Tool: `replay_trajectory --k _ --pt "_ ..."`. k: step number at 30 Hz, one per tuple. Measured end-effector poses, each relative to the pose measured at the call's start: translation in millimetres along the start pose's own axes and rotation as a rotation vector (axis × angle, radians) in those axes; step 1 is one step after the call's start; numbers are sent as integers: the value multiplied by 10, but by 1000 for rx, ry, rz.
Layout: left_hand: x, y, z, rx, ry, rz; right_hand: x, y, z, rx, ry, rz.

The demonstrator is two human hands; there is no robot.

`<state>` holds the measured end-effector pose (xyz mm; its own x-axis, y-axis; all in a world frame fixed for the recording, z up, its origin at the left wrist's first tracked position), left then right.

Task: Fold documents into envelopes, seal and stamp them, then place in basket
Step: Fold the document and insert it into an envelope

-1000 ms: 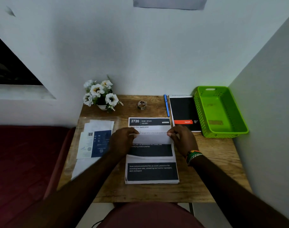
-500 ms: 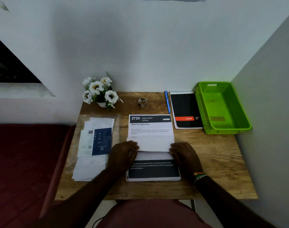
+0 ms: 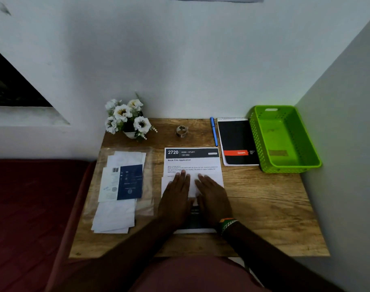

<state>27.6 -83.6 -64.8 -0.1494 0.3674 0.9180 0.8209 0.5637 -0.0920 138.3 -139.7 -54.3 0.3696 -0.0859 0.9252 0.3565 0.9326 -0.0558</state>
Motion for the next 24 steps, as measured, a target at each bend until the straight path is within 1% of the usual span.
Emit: replay_trajectory --k 3,5,6,11,14,19,20,22,24 --pt "-137 48 -30 55 112 142 -204 49 178 -10 12 123" --pt "-217 47 16 91 141 179 -280 31 176 -30 0 187" --pt "-233 42 34 99 140 173 -287 22 153 -38 -8 196" --pt "-207 34 40 102 69 115 -154 -6 -116 -153 -75 99" --pt "-200 29 30 106 62 118 -36 -25 -377 -231 -98 50" --pt "-173 27 0 119 41 117 39 -19 -471 -276 -119 87" --pt "-161 29 -13 126 42 113 35 1 -429 -270 -119 91" --pt "-134 39 -45 150 43 115 28 46 -299 -187 -99 73" --pt "-137 73 -97 113 66 116 -60 62 -161 -96 -107 130"
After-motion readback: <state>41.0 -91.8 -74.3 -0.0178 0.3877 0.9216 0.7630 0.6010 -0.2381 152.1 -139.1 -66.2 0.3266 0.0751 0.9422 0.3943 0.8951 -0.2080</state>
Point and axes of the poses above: each hand's wrist, its own y-axis towards the middle knuckle, its own x-axis out of the back of the hand, z = x × y, the point moved 7 cm from there along y, towards the middle knuckle, and after that the axes turned 9 degrees about -x, right-handed, at the moved point
